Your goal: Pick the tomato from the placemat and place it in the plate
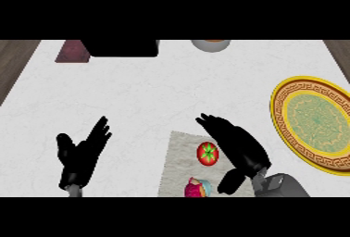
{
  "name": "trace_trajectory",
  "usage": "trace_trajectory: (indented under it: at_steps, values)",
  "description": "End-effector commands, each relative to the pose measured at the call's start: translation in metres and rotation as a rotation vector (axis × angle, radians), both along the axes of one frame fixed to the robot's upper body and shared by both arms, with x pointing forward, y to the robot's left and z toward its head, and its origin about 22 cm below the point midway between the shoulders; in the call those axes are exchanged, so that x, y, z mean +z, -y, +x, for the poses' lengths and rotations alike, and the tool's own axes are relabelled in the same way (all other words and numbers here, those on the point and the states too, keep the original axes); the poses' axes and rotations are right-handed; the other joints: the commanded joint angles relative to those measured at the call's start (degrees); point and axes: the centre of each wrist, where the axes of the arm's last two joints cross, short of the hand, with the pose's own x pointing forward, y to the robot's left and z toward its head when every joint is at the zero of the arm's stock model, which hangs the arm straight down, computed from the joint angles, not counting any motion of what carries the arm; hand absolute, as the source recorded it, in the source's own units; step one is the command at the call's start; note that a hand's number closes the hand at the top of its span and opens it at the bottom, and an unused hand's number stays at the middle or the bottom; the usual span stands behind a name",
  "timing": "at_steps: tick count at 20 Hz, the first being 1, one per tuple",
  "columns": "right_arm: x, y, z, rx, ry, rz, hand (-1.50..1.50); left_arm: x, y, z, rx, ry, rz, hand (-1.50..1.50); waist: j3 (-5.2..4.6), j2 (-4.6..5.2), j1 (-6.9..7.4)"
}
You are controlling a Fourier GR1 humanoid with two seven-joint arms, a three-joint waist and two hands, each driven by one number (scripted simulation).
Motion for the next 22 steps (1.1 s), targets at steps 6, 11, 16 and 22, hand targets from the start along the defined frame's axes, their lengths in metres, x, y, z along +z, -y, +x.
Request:
trace_trajectory:
  at_steps: [6,11,16,22]
  values:
    - [-0.021,-0.027,0.013,-0.035,0.002,-0.07,-1.5,-0.011,-0.006,0.009,0.002,0.0,0.001,0.0,-0.02,0.05,0.04]
    - [-0.047,-0.033,0.018,0.002,-0.024,-0.089,-1.5,-0.006,0.018,0.016,-0.005,0.002,-0.004,0.0,-0.01,0.06,0.05]
    - [-0.053,-0.021,0.025,0.108,-0.05,-0.172,1.5,0.001,0.012,0.013,0.008,-0.006,-0.011,0.0,-0.01,0.05,0.12]
    - [-0.054,-0.02,0.028,0.098,0.047,-0.199,1.5,-0.005,0.005,-0.007,0.002,-0.011,-0.008,0.0,-0.01,0.01,0.09]
